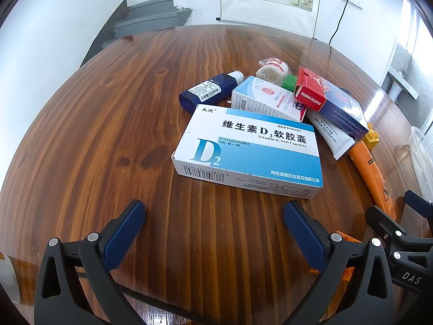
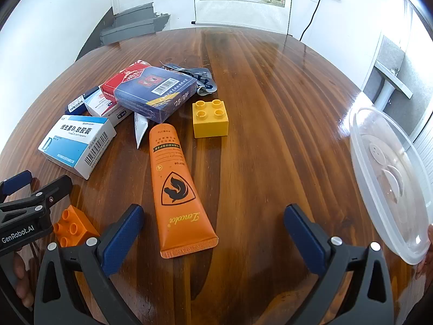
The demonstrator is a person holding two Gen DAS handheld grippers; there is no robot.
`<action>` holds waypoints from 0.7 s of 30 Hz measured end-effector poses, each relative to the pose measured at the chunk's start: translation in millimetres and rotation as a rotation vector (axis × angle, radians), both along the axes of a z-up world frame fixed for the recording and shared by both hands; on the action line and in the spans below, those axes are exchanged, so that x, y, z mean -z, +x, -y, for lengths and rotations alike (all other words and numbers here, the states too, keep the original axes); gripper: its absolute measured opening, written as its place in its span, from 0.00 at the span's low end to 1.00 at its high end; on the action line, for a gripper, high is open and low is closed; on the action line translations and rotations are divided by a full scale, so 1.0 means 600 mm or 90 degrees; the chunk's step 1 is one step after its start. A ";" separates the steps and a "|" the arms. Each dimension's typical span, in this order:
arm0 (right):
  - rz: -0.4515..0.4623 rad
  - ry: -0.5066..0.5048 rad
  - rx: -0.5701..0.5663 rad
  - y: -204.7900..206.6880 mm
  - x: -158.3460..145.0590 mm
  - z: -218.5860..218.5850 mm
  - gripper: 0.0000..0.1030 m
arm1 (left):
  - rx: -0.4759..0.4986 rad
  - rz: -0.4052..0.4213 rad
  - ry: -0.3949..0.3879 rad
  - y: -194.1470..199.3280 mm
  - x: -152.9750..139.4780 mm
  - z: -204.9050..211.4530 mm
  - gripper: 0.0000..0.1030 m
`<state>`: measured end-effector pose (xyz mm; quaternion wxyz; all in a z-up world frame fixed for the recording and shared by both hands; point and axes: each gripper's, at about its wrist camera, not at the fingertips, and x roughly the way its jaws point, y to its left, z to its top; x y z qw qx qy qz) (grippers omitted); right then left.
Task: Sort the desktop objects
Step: 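Reach left gripper toward orange lego brick while right gripper moves toward orange tube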
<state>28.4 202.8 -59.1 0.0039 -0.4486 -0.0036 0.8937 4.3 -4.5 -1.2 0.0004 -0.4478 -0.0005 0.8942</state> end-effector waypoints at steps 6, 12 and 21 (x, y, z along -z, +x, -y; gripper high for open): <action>0.000 0.000 0.000 -0.001 0.001 -0.001 1.00 | -0.002 0.000 -0.001 0.004 0.000 0.001 1.00; 0.000 0.000 0.000 -0.001 0.003 -0.001 1.00 | -0.008 0.000 -0.002 0.009 0.000 0.000 1.00; 0.000 0.000 0.000 -0.002 0.004 -0.002 1.00 | -0.012 0.001 -0.002 0.008 0.000 0.000 1.00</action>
